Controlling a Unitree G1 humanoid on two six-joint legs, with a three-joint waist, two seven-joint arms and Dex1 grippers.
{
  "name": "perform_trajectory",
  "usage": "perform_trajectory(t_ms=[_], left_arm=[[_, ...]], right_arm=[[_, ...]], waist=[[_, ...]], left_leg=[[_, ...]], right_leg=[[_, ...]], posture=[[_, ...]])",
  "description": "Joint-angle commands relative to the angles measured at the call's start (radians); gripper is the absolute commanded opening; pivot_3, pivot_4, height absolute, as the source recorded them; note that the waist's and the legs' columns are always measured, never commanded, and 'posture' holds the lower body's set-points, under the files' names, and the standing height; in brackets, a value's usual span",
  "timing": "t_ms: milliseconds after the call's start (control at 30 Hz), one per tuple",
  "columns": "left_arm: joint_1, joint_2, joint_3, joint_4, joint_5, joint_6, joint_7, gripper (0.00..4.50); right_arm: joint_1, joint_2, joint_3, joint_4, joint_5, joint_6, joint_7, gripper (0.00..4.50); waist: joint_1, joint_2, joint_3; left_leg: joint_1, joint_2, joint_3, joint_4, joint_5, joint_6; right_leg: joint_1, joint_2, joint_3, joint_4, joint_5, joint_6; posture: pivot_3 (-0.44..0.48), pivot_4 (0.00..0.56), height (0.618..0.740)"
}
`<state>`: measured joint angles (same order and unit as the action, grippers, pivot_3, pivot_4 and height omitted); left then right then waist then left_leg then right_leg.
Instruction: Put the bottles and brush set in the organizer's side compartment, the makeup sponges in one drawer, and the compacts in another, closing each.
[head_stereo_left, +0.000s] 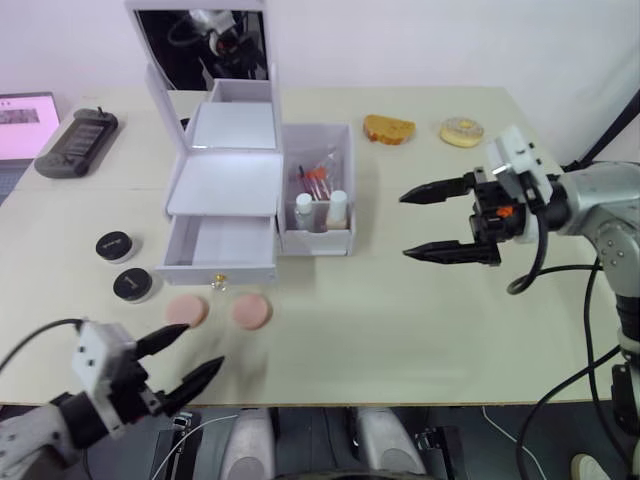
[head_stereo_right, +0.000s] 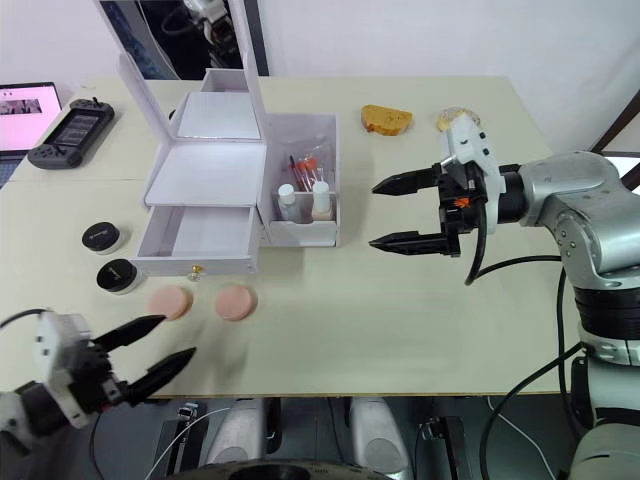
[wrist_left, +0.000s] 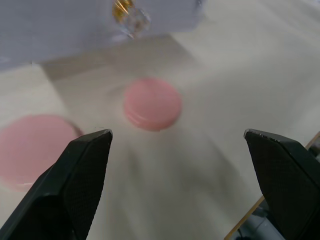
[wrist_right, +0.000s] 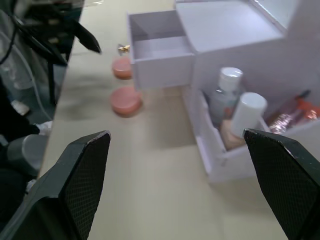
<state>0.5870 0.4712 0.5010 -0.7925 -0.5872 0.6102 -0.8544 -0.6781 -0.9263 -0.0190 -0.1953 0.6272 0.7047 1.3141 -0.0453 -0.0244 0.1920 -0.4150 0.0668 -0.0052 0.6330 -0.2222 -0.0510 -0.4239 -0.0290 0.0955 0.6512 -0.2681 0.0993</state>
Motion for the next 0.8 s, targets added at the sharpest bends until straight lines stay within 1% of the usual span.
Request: perform_trajectory(t_ms=[33,100,200,267,400,533,667,800], left_arm=[[-0.027,-0.015,-0.1,0.022,0.06,-0.054,0.067,4.47],[-0.063,-0.031,-0.14,0.044,0.068,-0.042,0.119,4.47],[-0.12,-0.035,-0.237,0.06,0.11,0.016,0.215,4.47],[-0.15,-0.042,-0.268,0.057,0.121,0.048,0.271,4.47],[-0.202,0.002,-0.325,0.068,0.179,0.066,0.319,4.47],[-0.246,0.029,-0.355,0.082,0.205,0.084,0.353,4.47],[-0.286,0.033,-0.406,0.079,0.228,0.099,0.384,4.47],[-0.293,0.027,-0.443,0.088,0.252,0.096,0.411,4.47]], right_arm=[[-0.023,-0.021,-0.041,-0.053,0.027,0.028,-0.031,4.5],[-0.022,-0.026,-0.045,-0.067,0.031,0.041,-0.045,4.5],[-0.015,-0.046,-0.064,-0.102,0.048,0.07,-0.066,4.5],[-0.013,-0.055,-0.076,-0.112,0.059,0.082,-0.078,4.5],[-0.001,-0.065,-0.097,-0.14,0.079,0.102,-0.099,4.5],[0.003,-0.071,-0.113,-0.164,0.099,0.122,-0.123,4.5],[-0.003,-0.074,-0.112,-0.178,0.113,0.136,-0.141,4.5],[-0.018,-0.068,-0.096,-0.179,0.114,0.141,-0.159,4.5]], waist=[[-0.001,0.0,0.0],[-0.001,0.0,0.0],[0.0,0.0,0.0],[0.0,0.0,0.0],[0.0,0.0,0.0],[-0.001,0.0,0.0],[0.001,0.0,0.0],[0.001,0.0,0.0]], left_leg=[[0.0,0.0,0.0,0.0,0.0,0.0],[0.0,0.0,0.001,0.001,0.0,0.0],[0.0,0.0,0.002,0.0,0.0,0.0],[0.0,0.0,0.002,0.0,0.0,0.0],[0.0,0.0,0.002,0.0,0.0,0.0],[0.001,0.0,0.001,-0.001,0.0,0.0],[0.001,0.0,0.001,-0.001,0.0,0.0],[0.001,0.0,0.001,-0.001,0.0,0.0]], right_leg=[[0.0,0.0,0.0,0.0,0.0,0.0],[0.0,0.0,0.001,0.0,0.0,-0.001],[0.0,0.0,0.002,0.0,0.0,0.0],[0.0,0.0,0.002,0.0,0.0,0.0],[0.0,0.001,0.003,0.0,0.0,0.0],[0.0,0.001,0.003,0.0,0.0,0.0],[0.0,0.001,0.003,0.0,0.0,0.0],[0.0,0.001,0.003,0.0,0.0,0.0]], posture=[[0.0,0.15,0.74],[0.0,0.15,0.74],[0.0,0.15,0.74],[0.0,0.15,0.74],[0.0,0.15,0.74],[0.0,0.15,0.74],[0.0,0.15,0.74],[0.0,0.15,0.74]])
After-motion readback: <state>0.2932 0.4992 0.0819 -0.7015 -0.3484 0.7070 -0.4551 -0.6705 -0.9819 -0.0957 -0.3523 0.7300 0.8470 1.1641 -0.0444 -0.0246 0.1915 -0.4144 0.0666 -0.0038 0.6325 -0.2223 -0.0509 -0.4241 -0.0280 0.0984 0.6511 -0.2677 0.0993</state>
